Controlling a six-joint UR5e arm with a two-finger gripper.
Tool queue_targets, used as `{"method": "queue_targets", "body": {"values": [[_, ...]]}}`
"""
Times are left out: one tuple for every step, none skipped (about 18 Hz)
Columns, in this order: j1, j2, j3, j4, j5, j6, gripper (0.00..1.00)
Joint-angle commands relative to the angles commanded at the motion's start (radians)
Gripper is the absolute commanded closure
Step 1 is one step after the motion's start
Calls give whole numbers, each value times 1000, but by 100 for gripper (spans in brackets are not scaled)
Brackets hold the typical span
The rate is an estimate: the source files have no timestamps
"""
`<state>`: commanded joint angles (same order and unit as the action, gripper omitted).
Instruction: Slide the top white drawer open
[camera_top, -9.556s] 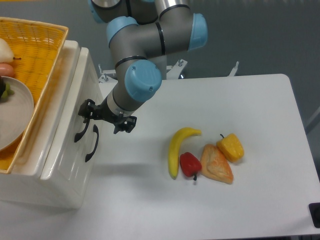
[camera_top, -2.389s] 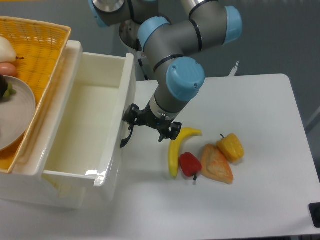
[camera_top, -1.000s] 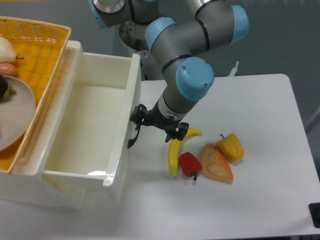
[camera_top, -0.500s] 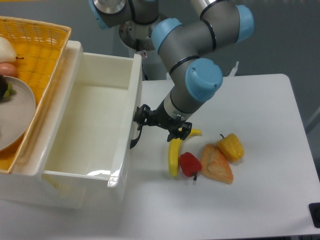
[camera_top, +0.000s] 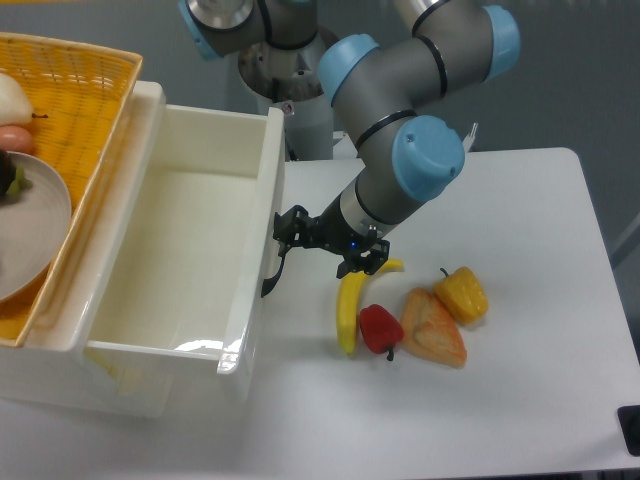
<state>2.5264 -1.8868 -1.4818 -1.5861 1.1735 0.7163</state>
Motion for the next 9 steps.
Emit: {"method": "queue_targets", "body": {"values": [[14,3,0,0,-2,3,0],[18,5,2,3,2,6,0],[23,12,2,9,2,8,0],[25,23,2,20,5,9,0],[25,32,3,34,12,27,0],[23,38,3,49,20,55,0],[19,38,3,58,28,67,0],[15,40,3,72,37,77,0],[9,40,3,81,44,81,0]]}}
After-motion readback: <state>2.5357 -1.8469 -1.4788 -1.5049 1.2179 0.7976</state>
